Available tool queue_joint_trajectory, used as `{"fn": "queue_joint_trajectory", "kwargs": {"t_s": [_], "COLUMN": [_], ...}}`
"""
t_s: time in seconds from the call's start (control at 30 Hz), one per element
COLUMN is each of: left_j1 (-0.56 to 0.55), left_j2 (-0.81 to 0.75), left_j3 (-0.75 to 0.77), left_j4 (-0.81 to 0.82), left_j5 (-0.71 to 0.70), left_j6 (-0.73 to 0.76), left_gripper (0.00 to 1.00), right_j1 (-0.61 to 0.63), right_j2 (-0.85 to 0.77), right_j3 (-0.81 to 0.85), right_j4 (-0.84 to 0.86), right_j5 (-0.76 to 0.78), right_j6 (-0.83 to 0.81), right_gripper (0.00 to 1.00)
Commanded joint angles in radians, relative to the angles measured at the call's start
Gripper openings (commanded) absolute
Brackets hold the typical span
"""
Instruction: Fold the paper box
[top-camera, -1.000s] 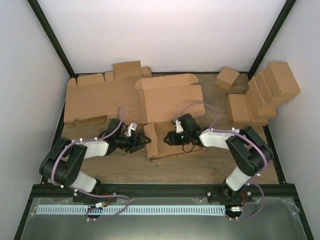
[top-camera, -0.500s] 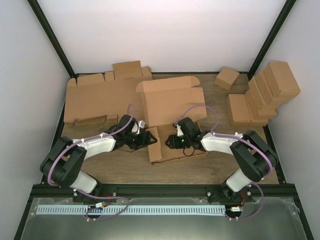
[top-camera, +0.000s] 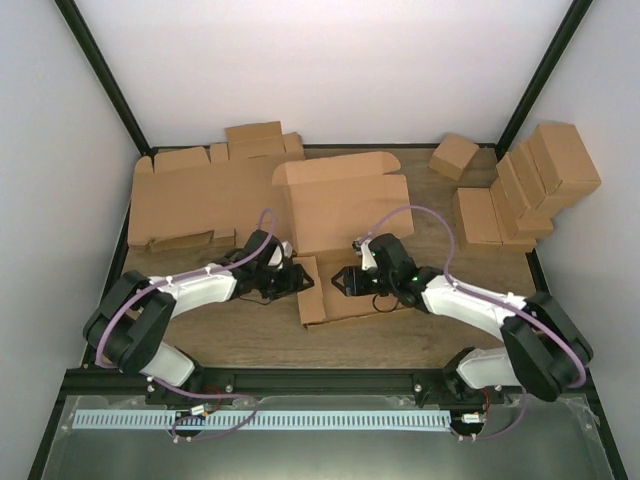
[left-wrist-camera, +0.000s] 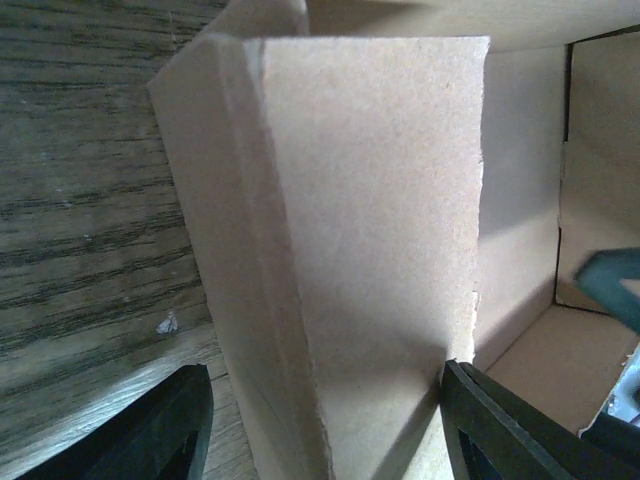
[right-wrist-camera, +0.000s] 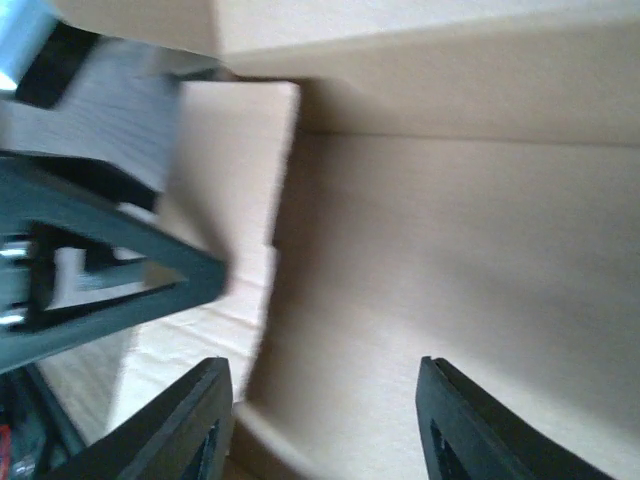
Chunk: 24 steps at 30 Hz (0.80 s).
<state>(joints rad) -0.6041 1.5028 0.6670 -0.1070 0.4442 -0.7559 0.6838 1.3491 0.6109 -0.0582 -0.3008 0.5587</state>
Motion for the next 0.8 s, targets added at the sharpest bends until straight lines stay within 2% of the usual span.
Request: {"fn": "queue_joint_trajectory", "kwargs": {"t_s": [0.0, 0.23, 0.47, 0.77], "left_j1": [-0.003, -0.003, -0.003, -0.003], "left_j2": [0.025, 0.029, 0.031, 0.037], "left_j3": [0.017, 0.022, 0.022, 0.030], "left_j4": [-0.020, -0.022, -0.022, -0.024], "left_j5": [-0.029, -0.029, -0.029, -0.024], "left_j6": [0.005, 0.008, 0.008, 0.010], "left_gripper": [0.64, 0.61, 0.60, 0.60], "right_j1": [0.010, 0.010, 0.010, 0.009], "right_j2": [-0.073, -0.065, -0.033, 0.023], "right_j3": [0.000, -0.011, -0.019, -0.024], "right_j4": [0.032, 0.100, 0.127, 0.149], "right_j5": [-0.086, -0.242, -0.297, -0.331], "right_j6": [-0.043, -0.065, -0.073, -0.074], "right_gripper": [0.55, 0.63, 0.74, 0.75]}}
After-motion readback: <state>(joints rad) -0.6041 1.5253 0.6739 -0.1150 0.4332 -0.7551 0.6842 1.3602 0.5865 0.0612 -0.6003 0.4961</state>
